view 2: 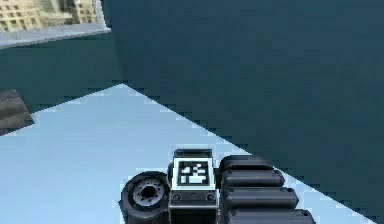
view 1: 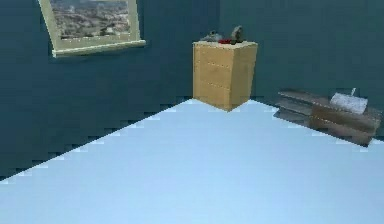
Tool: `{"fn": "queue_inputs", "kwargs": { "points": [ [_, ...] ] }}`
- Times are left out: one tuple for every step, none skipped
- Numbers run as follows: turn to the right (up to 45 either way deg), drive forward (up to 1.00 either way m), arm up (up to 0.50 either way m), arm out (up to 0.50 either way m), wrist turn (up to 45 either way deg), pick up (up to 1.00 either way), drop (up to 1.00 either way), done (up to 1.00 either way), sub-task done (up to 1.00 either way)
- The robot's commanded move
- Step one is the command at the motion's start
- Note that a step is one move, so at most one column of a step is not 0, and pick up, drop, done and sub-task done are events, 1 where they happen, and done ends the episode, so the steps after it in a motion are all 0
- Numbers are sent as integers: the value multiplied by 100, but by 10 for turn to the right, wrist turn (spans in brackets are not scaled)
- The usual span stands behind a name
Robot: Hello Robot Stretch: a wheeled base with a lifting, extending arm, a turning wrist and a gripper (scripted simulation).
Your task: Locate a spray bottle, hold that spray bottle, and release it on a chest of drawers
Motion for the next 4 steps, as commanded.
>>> {"fn": "queue_inputs", "kwargs": {
  "points": [
    [300,0,0,0,0,0,0,0,0],
    [0,10,0,0,0,0,0,0,0],
    [-90,0,0,0,0,0,0,0,0],
    [0,100,0,0,0,0,0,0,0]
  ]
}}
